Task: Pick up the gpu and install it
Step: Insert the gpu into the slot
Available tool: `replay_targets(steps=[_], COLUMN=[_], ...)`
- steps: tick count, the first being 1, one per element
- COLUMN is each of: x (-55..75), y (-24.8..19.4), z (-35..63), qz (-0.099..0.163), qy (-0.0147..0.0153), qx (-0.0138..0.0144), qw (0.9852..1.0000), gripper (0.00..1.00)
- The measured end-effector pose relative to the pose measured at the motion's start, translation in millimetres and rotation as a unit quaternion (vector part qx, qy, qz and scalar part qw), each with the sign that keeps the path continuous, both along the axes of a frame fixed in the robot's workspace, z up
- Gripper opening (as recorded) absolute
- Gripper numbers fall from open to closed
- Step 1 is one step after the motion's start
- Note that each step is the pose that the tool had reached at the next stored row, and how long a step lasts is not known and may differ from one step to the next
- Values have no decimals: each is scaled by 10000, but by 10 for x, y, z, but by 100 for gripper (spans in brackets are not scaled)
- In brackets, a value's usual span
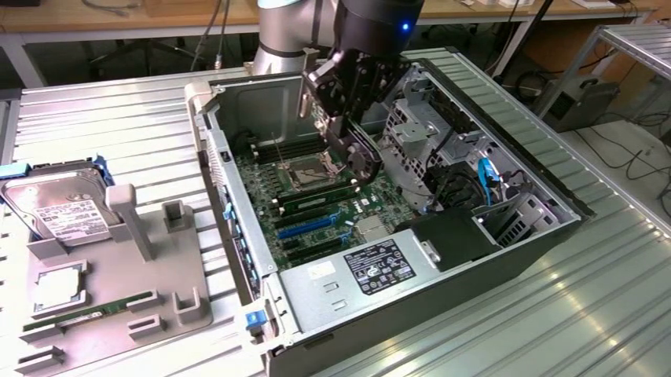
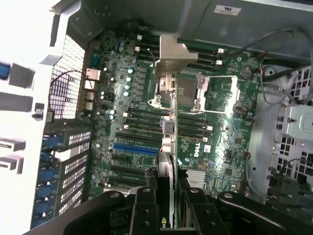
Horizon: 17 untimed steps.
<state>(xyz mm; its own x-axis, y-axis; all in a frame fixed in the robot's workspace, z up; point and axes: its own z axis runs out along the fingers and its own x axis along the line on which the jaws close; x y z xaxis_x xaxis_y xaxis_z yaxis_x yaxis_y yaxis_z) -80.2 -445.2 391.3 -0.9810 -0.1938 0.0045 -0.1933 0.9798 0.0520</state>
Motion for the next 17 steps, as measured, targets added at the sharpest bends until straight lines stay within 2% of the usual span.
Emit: replay_targets(steps=[4, 7, 10, 12, 13, 15, 16, 17], x=[0, 0, 0, 0, 0, 0, 0, 0], y=[0, 0, 0, 0, 0, 0, 0, 0], z=[-11, -33, -46, -56, -63, -80, -91, -98], qz=[375, 851, 1107, 1311, 1468, 1804, 2022, 2163], qy=[0, 0, 0, 0, 0, 0, 0, 0], qx=[-1, -1, -1, -1, -1, -1, -1, -1], qw=[9993, 9964, 9939, 9914, 9892, 9836, 9793, 9763], gripper=[26, 26, 26, 26, 26, 26, 26, 26])
